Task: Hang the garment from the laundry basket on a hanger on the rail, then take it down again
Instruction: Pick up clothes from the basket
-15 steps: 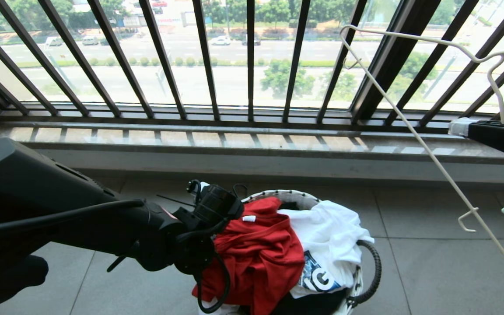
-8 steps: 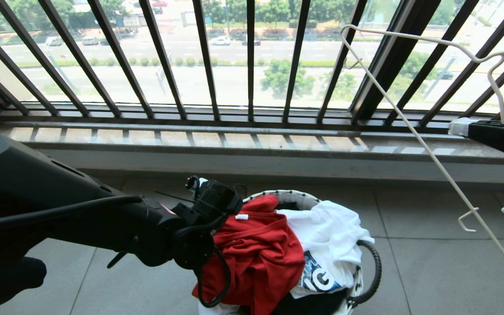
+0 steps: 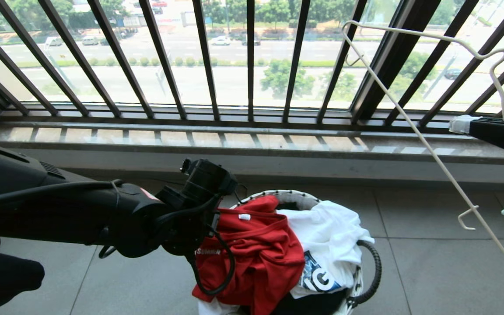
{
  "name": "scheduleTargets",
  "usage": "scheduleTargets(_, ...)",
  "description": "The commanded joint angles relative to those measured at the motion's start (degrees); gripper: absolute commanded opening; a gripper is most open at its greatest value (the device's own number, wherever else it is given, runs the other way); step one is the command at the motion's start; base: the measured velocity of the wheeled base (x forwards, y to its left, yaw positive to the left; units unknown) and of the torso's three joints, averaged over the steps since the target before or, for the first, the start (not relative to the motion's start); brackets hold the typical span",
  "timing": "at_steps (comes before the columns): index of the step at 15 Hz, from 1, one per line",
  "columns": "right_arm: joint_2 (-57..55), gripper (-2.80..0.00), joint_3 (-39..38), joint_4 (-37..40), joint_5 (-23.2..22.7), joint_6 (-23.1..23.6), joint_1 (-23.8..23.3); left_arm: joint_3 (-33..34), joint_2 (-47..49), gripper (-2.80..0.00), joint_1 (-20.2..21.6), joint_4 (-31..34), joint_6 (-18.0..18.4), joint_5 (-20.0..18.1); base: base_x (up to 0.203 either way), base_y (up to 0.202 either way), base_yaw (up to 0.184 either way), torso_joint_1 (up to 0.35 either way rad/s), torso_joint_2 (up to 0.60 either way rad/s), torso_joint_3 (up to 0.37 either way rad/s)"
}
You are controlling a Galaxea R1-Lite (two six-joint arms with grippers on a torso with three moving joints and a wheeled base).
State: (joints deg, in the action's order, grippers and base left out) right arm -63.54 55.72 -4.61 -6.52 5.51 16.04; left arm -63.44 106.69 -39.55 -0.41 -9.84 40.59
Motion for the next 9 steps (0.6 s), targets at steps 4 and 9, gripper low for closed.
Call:
scheduleTargets(4,-0.4,-2.80,0.1,-0.1,0.0,0.1,-0.4,-2.7,-4.4,-2.80,-0.3,-0.7,-2.0,-3.1,0.000,0.000,0.000,0.000,0.00,0.000)
scheduleTargets(9,-0.4,-2.80,0.1,-0.1,-0.1,0.1,-0.4,-0.8,-4.7,-2.80,-2.4,-5.8,-2.2,-3.0,0.000,0.000,0.000,0.000,0.00,0.006)
